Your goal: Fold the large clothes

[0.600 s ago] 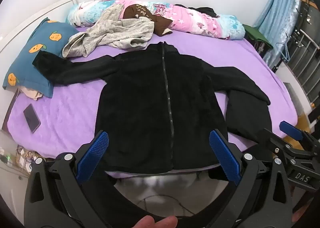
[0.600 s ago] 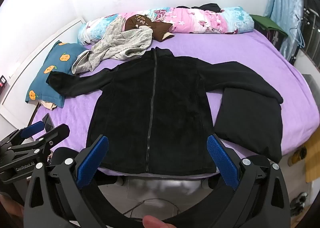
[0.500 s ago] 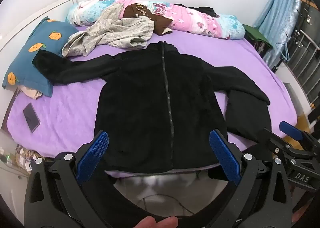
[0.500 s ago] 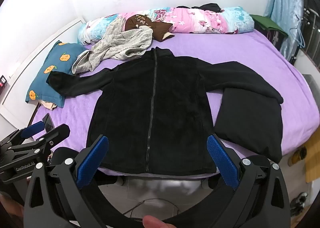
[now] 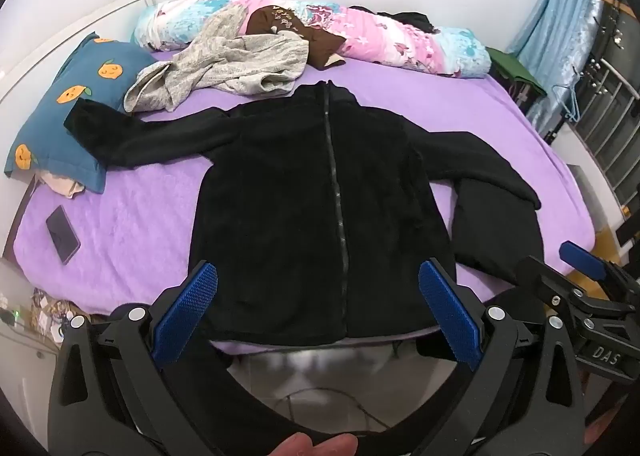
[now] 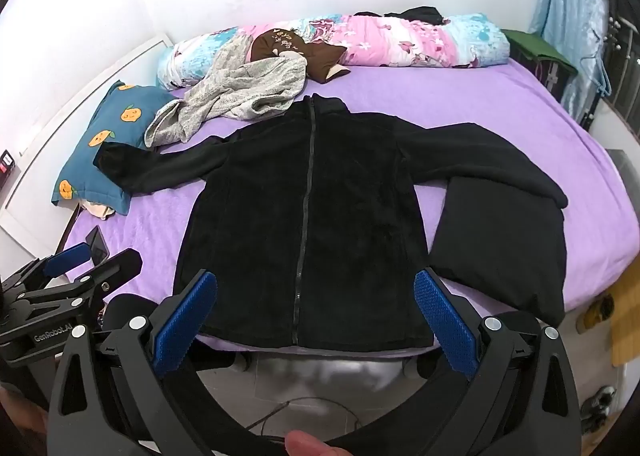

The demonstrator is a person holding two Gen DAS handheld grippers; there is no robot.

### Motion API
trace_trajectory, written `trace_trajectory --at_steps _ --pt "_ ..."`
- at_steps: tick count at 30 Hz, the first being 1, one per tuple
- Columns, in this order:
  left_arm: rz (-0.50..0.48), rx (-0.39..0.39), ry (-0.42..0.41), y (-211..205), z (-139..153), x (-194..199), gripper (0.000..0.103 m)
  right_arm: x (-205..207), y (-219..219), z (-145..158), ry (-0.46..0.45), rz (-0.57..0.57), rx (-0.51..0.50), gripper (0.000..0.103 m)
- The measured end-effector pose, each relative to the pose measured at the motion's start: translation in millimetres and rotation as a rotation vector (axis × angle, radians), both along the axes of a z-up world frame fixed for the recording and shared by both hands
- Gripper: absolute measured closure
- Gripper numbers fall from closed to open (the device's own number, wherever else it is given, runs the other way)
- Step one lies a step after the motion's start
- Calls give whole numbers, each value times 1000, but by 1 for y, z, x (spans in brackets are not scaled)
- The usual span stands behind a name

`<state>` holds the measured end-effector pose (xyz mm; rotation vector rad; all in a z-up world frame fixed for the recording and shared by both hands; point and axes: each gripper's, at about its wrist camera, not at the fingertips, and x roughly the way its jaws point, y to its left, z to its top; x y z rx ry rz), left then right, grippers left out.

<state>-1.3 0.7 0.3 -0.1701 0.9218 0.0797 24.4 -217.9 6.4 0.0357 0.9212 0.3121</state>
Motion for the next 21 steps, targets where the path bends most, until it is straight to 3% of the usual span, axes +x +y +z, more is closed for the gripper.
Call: trace_trajectory --at_steps 8,11,14,21 --pt "0 -5 3 3 -10 -1 6 0 0 2 3 2 8 6" --pt "20 41 5 5 -9 0 6 -2 0 0 0 5 18 6" --pt "52 11 1 12 -8 -1 6 -6 4 3 -7 11 31 6" --pt "61 20 10 11 -10 0 6 -3 4 -2 3 22 33 6"
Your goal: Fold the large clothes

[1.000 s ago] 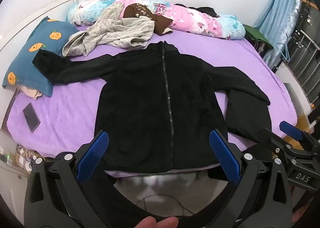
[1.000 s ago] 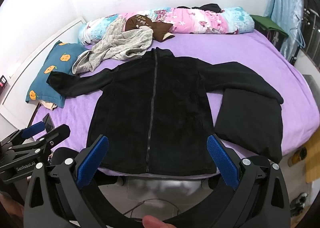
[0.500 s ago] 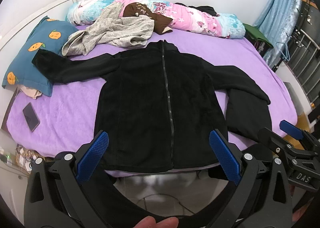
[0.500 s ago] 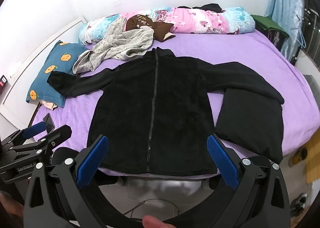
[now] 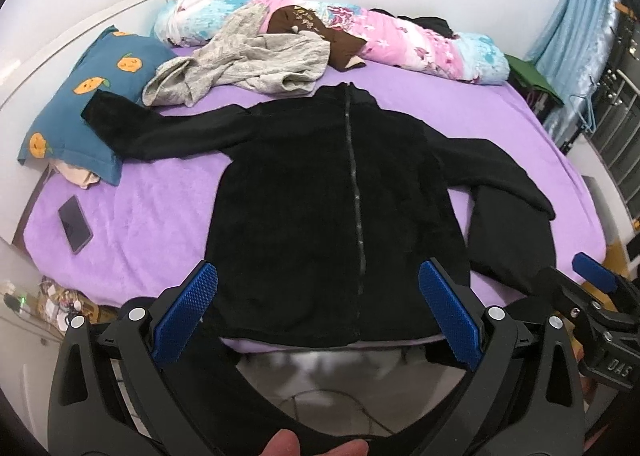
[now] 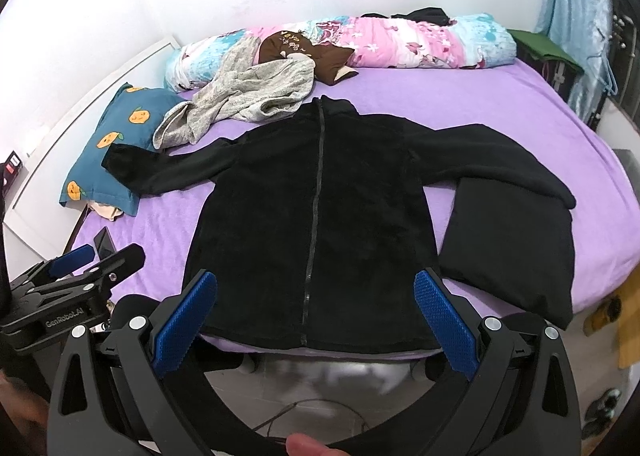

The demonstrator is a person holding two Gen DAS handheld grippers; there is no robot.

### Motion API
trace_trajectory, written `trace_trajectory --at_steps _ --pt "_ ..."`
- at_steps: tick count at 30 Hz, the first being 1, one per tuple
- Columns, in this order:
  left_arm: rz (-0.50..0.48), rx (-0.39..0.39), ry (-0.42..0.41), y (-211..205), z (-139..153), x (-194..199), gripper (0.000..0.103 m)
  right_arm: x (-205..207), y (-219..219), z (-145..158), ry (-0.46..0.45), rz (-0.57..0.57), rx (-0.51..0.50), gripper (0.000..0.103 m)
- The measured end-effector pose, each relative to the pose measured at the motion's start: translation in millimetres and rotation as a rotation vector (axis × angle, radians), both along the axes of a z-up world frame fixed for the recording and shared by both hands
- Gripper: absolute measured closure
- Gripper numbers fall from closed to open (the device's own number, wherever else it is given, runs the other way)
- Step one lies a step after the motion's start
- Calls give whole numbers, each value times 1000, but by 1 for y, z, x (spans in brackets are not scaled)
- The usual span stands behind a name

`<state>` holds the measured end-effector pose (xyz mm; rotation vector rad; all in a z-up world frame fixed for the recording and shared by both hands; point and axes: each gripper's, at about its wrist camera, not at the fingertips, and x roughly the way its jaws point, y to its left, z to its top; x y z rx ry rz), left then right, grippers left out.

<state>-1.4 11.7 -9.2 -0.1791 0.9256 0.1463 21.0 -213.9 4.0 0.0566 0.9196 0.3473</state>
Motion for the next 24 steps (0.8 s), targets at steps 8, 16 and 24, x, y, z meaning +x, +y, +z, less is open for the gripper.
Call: trace_trajectory --at_steps 8,16,24 --pt "-2 10 1 -2 -1 1 6 3 -2 1 5 0 -1 6" --pt "-3 13 2 -2 0 1 6 4 -2 0 4 -2 -2 6" --pt "-4 13 1 -3 0 1 6 4 -3 0 3 3 3 6"
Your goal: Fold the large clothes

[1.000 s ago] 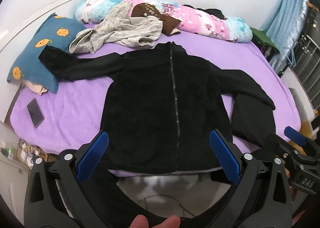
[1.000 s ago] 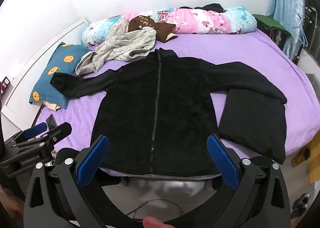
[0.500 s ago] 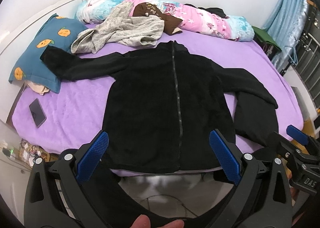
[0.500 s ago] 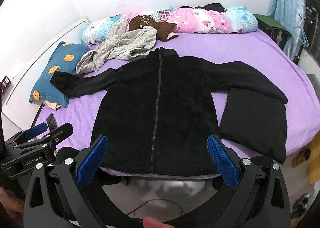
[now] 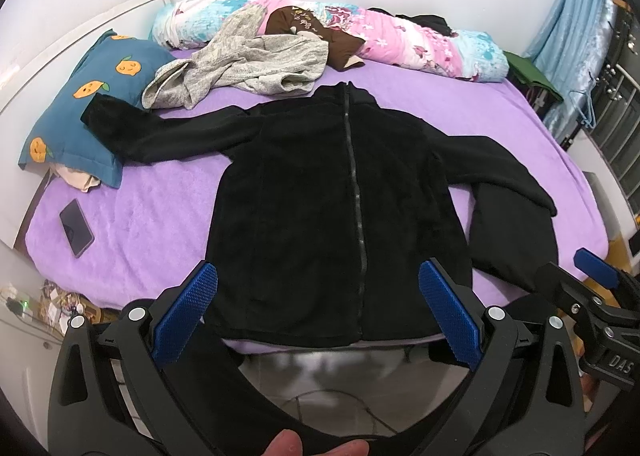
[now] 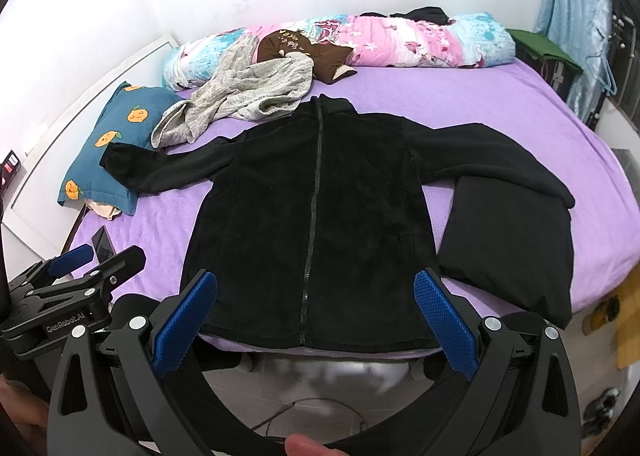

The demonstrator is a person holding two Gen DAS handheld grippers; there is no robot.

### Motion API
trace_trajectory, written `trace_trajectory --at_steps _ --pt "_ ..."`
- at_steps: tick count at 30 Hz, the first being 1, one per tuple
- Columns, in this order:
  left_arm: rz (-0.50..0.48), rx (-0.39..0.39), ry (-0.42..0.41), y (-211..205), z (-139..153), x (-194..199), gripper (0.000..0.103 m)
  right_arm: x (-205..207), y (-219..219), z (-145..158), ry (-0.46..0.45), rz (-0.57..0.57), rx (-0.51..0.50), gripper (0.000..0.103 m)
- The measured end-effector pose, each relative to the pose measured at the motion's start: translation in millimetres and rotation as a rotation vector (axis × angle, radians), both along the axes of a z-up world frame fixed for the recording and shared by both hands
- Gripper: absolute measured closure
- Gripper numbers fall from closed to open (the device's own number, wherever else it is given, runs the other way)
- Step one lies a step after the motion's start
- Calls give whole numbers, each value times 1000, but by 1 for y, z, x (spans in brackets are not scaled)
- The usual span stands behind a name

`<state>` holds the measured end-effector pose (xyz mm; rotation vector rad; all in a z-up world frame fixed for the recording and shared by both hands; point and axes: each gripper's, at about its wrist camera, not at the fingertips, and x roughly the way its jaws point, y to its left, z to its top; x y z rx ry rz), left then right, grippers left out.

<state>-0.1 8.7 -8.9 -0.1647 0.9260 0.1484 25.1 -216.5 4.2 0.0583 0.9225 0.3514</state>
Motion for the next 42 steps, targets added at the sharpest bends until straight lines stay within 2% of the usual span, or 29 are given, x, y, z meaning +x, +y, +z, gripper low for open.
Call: trace_trajectory --at_steps 9,17,25,30,33,38,42 --pt "-12 17 -1 -5 -2 2 6 6 -9 -4 24 -17 31 6" --pt "-53 10 4 -23 -15 19 6 27 -48 -19 66 -113 147 6" --pt "-180 93 11 -77 -36 56 6 66 -145 -47 78 -352 277 6" --pt "-264 130 11 -120 -49 87 6 91 -212 -68 74 -458 377 6" --pt "-304 114 20 -143 -54 109 6 113 -261 -85 69 -533 452 6" --pt "-335 100 36 -177 -63 143 6 154 -322 -115 79 -635 581 6" --pt "-348 108 44 -197 -69 167 6 192 -365 -141 94 -739 646 6"
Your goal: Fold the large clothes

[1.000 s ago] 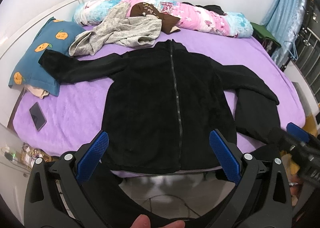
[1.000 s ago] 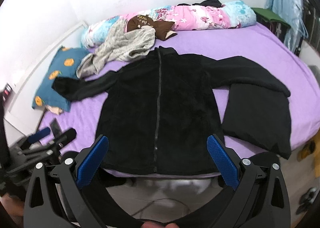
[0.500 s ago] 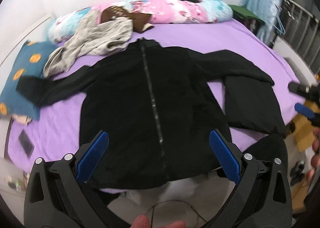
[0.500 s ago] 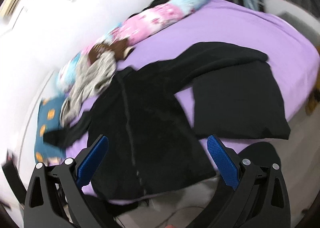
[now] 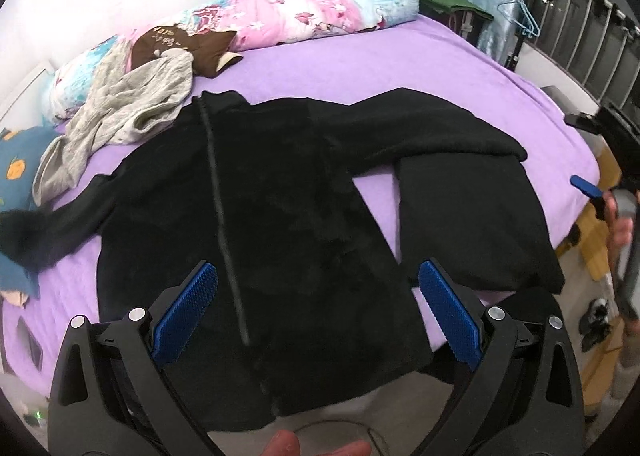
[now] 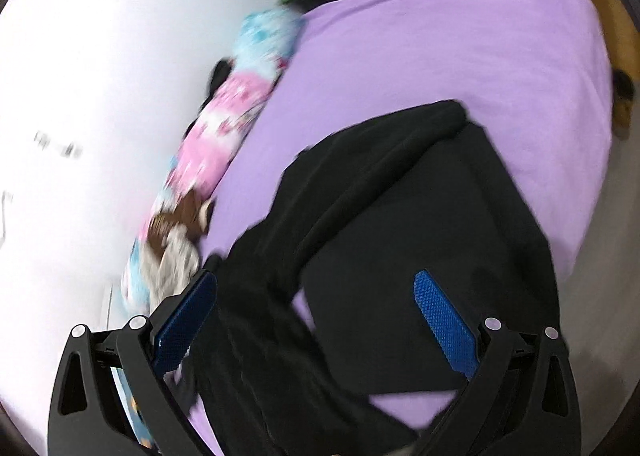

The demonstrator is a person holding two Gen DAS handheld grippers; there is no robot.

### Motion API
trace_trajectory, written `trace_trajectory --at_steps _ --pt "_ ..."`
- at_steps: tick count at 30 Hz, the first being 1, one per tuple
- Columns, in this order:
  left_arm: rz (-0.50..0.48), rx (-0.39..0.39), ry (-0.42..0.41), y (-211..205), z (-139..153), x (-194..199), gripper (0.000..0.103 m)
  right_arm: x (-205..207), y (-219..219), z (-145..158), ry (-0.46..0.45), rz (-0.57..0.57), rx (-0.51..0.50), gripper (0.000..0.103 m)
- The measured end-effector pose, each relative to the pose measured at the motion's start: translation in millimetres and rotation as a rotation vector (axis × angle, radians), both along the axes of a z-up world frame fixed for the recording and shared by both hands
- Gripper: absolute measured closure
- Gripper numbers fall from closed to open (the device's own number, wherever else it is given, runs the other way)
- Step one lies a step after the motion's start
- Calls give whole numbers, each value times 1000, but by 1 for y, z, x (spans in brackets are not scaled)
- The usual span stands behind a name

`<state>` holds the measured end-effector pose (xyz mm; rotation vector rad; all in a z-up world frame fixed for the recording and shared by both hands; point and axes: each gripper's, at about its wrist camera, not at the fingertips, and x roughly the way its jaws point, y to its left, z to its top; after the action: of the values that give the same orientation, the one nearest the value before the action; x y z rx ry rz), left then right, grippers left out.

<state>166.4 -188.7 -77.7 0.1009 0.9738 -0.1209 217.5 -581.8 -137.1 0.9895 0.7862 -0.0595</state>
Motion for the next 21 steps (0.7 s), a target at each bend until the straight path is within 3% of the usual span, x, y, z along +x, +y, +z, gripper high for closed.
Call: trace_trajectory --at_steps 7,10,18,21 --pt "-18 56 0 -20 -17 38 6 73 -50 -67 62 -121 122 6" --pt "-13 59 23 -26 -27 54 6 94 -59 -94 54 -150 208 13" --pt "-19 60 69 -45 -47 94 6 124 -73 -140 59 -271 315 15" --pt "-33 70 66 -54 -48 101 6 137 -73 -150 63 -279 287 16"
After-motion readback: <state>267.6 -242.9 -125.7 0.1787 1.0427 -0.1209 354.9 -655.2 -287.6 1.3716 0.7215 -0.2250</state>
